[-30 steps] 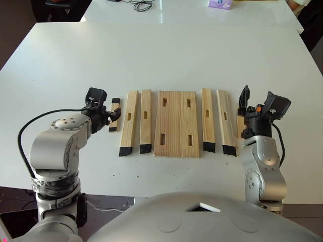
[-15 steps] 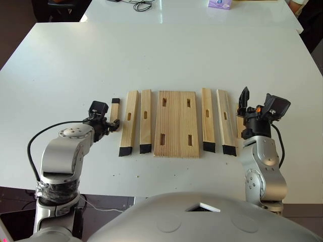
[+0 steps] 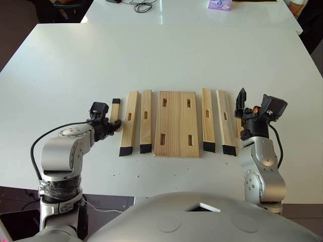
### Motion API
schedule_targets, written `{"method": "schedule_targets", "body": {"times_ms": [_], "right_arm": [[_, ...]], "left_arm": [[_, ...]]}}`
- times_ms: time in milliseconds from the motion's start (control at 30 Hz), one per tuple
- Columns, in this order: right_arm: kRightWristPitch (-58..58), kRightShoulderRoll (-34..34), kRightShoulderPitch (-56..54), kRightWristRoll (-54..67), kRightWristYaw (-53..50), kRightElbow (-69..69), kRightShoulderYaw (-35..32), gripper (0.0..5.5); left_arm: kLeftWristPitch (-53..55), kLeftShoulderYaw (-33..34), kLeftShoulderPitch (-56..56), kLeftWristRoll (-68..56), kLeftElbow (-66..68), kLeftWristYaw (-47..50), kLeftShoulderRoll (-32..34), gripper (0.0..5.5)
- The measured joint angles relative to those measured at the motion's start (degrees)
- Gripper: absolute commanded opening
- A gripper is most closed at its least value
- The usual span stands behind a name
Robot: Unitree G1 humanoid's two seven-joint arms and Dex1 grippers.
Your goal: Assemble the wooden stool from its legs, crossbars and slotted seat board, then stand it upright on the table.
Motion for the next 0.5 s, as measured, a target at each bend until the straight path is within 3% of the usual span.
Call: {"method": "schedule_targets", "body": {"times_ms": [300, 500], "right_arm": [[0.0, 0.0, 0.5, 0.0, -0.8, -0.3, 0.2, 3.67], [0.0, 0.0, 0.9, 0.0, -1.1, -0.4, 0.2, 3.67]], "left_arm": [[-0.7, 0.2, 0.5, -0.9, 0.9, -1.5, 1.5, 1.33], [-3.6, 0.1, 0.5, -1.0, 3.7, -2.0, 2.2, 1.31]]}}
